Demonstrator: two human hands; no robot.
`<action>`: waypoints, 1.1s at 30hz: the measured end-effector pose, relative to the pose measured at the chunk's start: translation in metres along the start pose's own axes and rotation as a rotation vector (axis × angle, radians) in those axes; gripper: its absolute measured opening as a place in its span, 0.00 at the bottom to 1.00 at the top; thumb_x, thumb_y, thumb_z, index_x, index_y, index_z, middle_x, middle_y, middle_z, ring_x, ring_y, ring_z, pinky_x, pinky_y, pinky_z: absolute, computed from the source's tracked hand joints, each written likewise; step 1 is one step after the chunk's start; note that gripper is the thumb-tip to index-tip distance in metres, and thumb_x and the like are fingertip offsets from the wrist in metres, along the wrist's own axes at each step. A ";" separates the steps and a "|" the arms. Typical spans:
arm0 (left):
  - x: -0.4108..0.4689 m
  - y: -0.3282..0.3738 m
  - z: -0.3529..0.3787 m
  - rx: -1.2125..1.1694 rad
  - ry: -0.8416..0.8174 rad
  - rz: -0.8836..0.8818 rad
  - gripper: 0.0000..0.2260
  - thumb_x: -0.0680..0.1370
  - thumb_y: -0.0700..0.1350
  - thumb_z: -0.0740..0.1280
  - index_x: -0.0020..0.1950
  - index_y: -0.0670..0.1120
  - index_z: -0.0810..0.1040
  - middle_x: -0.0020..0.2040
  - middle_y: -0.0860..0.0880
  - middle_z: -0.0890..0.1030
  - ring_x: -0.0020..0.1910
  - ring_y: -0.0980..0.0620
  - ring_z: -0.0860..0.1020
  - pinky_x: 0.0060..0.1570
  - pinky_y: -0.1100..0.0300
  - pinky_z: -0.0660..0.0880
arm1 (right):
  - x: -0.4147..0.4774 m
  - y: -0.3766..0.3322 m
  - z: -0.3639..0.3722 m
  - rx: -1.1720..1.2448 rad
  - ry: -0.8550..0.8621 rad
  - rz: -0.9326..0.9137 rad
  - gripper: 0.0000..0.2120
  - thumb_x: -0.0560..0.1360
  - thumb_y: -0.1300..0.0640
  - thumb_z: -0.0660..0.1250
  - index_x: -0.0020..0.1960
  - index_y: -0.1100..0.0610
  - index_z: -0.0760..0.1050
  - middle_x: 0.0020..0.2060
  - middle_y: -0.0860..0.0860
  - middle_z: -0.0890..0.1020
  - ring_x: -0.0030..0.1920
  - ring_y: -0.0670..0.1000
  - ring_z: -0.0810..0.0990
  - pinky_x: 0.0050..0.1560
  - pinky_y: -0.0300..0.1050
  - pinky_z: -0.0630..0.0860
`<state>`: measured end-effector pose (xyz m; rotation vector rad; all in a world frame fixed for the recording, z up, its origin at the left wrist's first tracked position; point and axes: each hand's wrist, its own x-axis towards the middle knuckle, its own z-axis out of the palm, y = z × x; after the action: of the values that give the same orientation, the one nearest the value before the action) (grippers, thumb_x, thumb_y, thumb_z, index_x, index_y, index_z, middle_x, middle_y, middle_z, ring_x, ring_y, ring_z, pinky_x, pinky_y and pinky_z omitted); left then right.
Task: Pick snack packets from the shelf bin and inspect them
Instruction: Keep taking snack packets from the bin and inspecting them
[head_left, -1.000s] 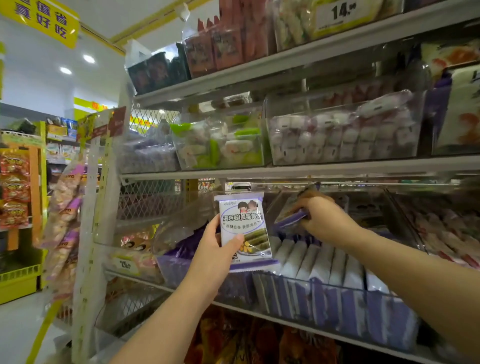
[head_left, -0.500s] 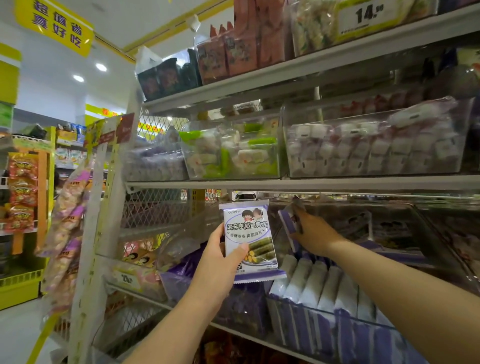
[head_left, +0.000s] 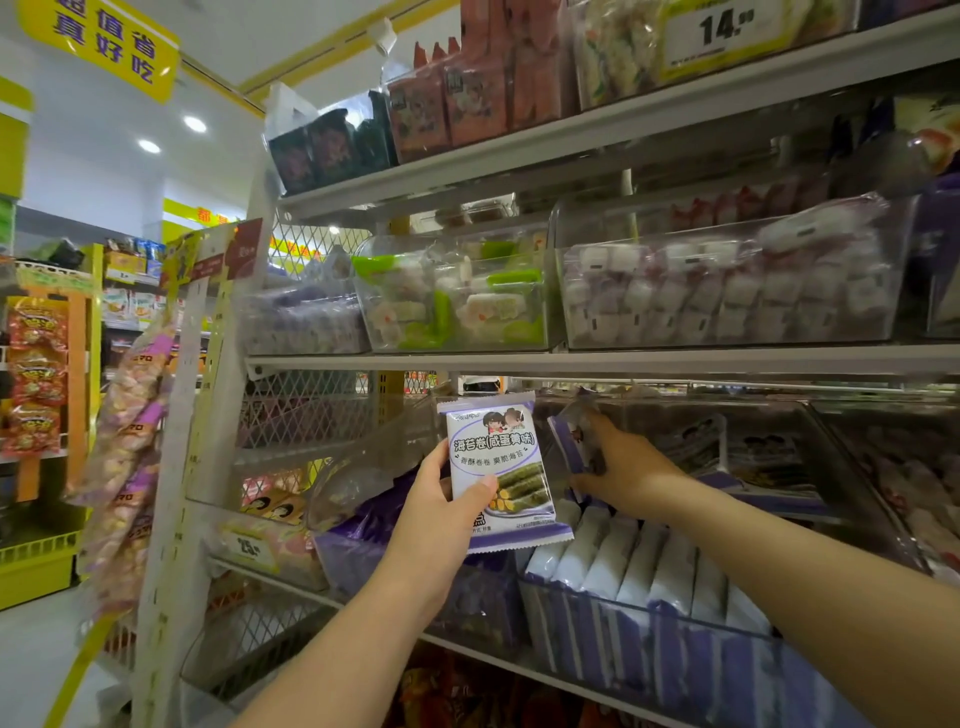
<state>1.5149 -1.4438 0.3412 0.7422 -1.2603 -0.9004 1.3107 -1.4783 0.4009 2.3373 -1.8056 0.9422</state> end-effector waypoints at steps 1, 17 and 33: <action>-0.002 0.001 0.000 -0.004 -0.004 0.002 0.24 0.77 0.37 0.68 0.70 0.54 0.68 0.54 0.54 0.84 0.53 0.52 0.83 0.62 0.46 0.75 | -0.003 -0.002 -0.002 0.008 0.055 -0.014 0.36 0.75 0.53 0.69 0.77 0.51 0.54 0.65 0.57 0.76 0.61 0.59 0.76 0.58 0.49 0.75; -0.106 -0.017 -0.054 0.202 -0.116 0.085 0.19 0.79 0.41 0.67 0.69 0.53 0.71 0.58 0.54 0.83 0.56 0.56 0.81 0.53 0.59 0.78 | -0.120 -0.084 0.050 1.371 -0.132 0.088 0.05 0.77 0.60 0.66 0.47 0.60 0.80 0.37 0.54 0.86 0.35 0.50 0.84 0.34 0.41 0.79; -0.201 -0.098 -0.114 -0.206 0.324 -0.375 0.06 0.78 0.37 0.65 0.48 0.44 0.82 0.44 0.39 0.85 0.41 0.44 0.85 0.43 0.49 0.82 | -0.213 -0.091 0.217 1.429 -0.357 0.382 0.16 0.81 0.52 0.60 0.50 0.61 0.82 0.46 0.56 0.86 0.45 0.52 0.84 0.48 0.46 0.78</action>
<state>1.5988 -1.3141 0.1433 0.9329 -0.7417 -1.1403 1.4569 -1.3485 0.1510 2.8987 -2.0466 2.7332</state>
